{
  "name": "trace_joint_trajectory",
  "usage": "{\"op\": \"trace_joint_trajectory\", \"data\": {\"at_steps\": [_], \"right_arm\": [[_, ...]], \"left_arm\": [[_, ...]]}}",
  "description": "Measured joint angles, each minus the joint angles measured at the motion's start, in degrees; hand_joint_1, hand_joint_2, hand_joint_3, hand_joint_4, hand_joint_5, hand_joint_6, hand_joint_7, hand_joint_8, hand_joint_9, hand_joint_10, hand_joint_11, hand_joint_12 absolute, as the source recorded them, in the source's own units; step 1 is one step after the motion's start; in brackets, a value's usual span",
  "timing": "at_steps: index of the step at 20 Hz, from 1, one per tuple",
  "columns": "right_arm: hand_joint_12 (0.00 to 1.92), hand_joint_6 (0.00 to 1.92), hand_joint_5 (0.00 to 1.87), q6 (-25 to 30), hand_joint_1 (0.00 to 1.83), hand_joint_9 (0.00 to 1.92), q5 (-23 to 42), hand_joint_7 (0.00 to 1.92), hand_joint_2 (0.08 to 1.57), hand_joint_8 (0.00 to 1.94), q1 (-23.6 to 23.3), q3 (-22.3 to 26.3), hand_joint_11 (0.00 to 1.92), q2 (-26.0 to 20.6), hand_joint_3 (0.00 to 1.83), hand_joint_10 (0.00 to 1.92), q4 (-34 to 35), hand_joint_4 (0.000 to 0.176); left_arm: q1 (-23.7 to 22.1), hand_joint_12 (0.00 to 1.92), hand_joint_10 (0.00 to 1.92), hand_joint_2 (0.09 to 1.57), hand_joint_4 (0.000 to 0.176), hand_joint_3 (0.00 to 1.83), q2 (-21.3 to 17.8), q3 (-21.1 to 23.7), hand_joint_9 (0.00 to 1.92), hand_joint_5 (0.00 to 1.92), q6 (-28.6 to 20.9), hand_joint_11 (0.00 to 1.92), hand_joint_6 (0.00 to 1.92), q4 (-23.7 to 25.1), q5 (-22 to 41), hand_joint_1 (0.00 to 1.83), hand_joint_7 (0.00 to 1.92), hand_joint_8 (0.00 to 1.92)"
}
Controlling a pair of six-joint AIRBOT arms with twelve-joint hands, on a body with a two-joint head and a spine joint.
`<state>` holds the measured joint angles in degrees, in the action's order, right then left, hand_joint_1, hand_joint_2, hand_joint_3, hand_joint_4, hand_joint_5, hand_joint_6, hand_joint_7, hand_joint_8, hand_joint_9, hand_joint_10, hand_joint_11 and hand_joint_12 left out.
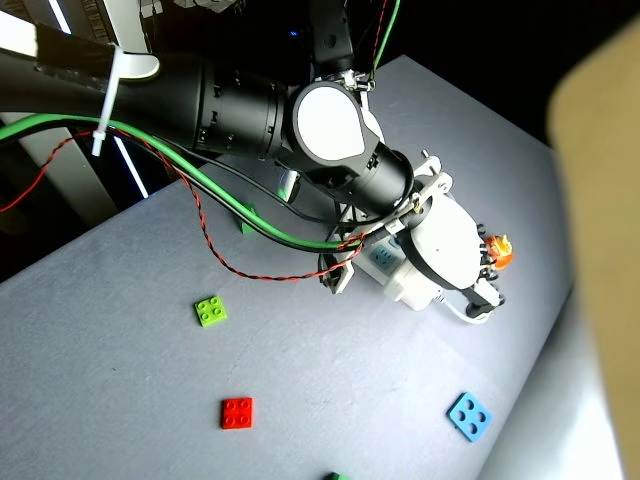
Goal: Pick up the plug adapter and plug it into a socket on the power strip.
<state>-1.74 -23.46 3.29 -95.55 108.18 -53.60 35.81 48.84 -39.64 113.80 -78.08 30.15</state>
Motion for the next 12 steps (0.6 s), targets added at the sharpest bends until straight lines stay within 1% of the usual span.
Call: {"op": "trace_joint_trajectory", "data": {"at_steps": [1, 2, 4, 5, 6, 7, 8, 9, 10, 11, 12], "right_arm": [[0.84, 0.00, 0.21, 0.0, 0.64, 0.28, -0.4, 0.27, 1.02, 0.00, -0.2, 1.7, 0.00, -1.0, 0.00, 0.00, 0.0, 0.000], [0.85, 0.00, 0.22, -0.1, 0.68, 0.29, -0.7, 0.28, 0.99, 0.00, -0.2, 2.9, 0.00, -1.9, 0.00, 0.01, -0.1, 0.000], [0.89, 0.00, 0.23, -0.1, 0.71, 0.30, -1.4, 0.29, 0.95, 0.00, -0.2, 7.1, 0.00, -5.3, 0.00, 0.01, 0.0, 0.000], [0.83, 0.00, 0.19, -0.1, 0.66, 0.26, -1.4, 0.25, 0.98, 0.00, -0.2, 9.4, 0.00, -7.2, 0.00, 0.00, -0.1, 0.000], [0.85, 0.01, 0.21, 1.7, 0.63, 0.28, -2.3, 0.27, 0.98, 0.01, -0.6, 17.9, 0.00, -14.3, 0.00, 0.01, -3.8, 0.000], [0.85, 0.01, 0.21, 3.4, 0.63, 0.28, -2.3, 0.27, 0.98, 0.01, -0.7, 20.1, 0.00, -16.3, 0.00, 0.01, -7.2, 0.000], [0.80, 0.01, 0.22, 4.9, 0.63, 0.29, -2.3, 0.29, 0.98, 0.01, -0.7, 22.0, 0.00, -17.9, 0.00, 0.01, -10.5, 0.000], [0.79, 0.01, 0.23, 6.8, 0.61, 0.30, -2.1, 0.30, 0.98, 0.01, -0.9, 25.2, 0.00, -21.0, 0.00, 0.01, -15.1, 0.000], [0.81, 0.01, 0.25, 7.4, 0.63, 0.32, -1.8, 0.33, 0.97, 0.01, -1.0, 27.0, 0.00, -22.8, 0.00, 0.01, -17.0, 0.000], [0.78, 0.00, 0.24, 7.6, 0.61, 0.30, -1.2, 0.31, 0.97, 0.00, -1.4, 29.6, 0.00, -25.5, 0.00, 0.00, -17.6, 0.000], [0.77, 0.00, 0.25, 7.6, 0.63, 0.31, -1.0, 0.32, 0.96, 0.00, -1.4, 31.7, 0.00, -27.5, 0.00, 0.01, -17.5, 0.000]], "left_arm": [[-0.3, 0.34, 0.00, 1.18, 0.000, 0.00, -0.5, 0.0, 0.10, 0.06, 0.1, 0.00, 0.00, -0.4, -0.7, 0.00, 0.08, 0.00], [-0.7, 0.33, 0.00, 1.18, 0.000, 0.00, -0.7, 0.0, 0.09, 0.07, 0.1, 0.00, 0.00, -0.6, -1.1, 0.00, 0.08, 0.00], [-1.6, 0.31, 0.00, 1.18, 0.000, 0.00, -1.4, -0.7, 0.09, 0.07, 0.3, 0.00, 0.00, -0.7, -2.7, 0.00, 0.08, 0.00], [-2.2, 0.28, 0.00, 1.18, 0.000, 0.00, -1.4, -1.0, 0.07, 0.06, 0.4, 0.00, 0.00, -1.2, -3.0, 0.00, 0.07, 0.00], [-4.0, 0.28, 0.00, 1.18, 0.000, 0.00, -2.4, -1.7, 0.07, 0.05, 0.8, 0.00, 0.00, -1.2, -5.0, 0.00, 0.06, 0.00], [-4.6, 0.28, 0.00, 1.18, 0.000, 0.00, -2.6, -1.9, 0.07, 0.05, 0.8, 0.00, 0.00, -1.1, -5.4, 0.00, 0.06, 0.00], [-5.0, 0.28, 0.00, 1.18, 0.000, 0.00, -2.8, -1.9, 0.08, 0.06, 0.8, 0.00, 0.00, -1.1, -5.5, 0.00, 0.07, 0.00], [-5.9, 0.21, 0.01, 1.18, 0.000, 0.00, -3.1, -2.4, 0.06, 0.05, 0.7, 0.00, 0.00, -1.0, -6.1, 0.00, 0.07, 0.00], [-6.4, 0.16, 0.00, 1.18, 0.000, 0.00, -3.4, -2.6, 0.05, 0.04, 0.8, 0.00, 0.00, -1.0, -6.4, 0.00, 0.06, 0.00], [-7.5, 0.17, 0.01, 1.18, 0.000, 0.00, -4.0, -2.8, 0.07, 0.05, 1.3, 0.00, 0.00, -1.1, -7.1, 0.00, 0.07, 0.00], [-8.3, 0.21, 0.01, 1.18, 0.000, 0.00, -4.5, -3.0, 0.09, 0.05, 1.5, 0.00, 0.00, -1.0, -7.9, 0.00, 0.08, 0.00]]}}
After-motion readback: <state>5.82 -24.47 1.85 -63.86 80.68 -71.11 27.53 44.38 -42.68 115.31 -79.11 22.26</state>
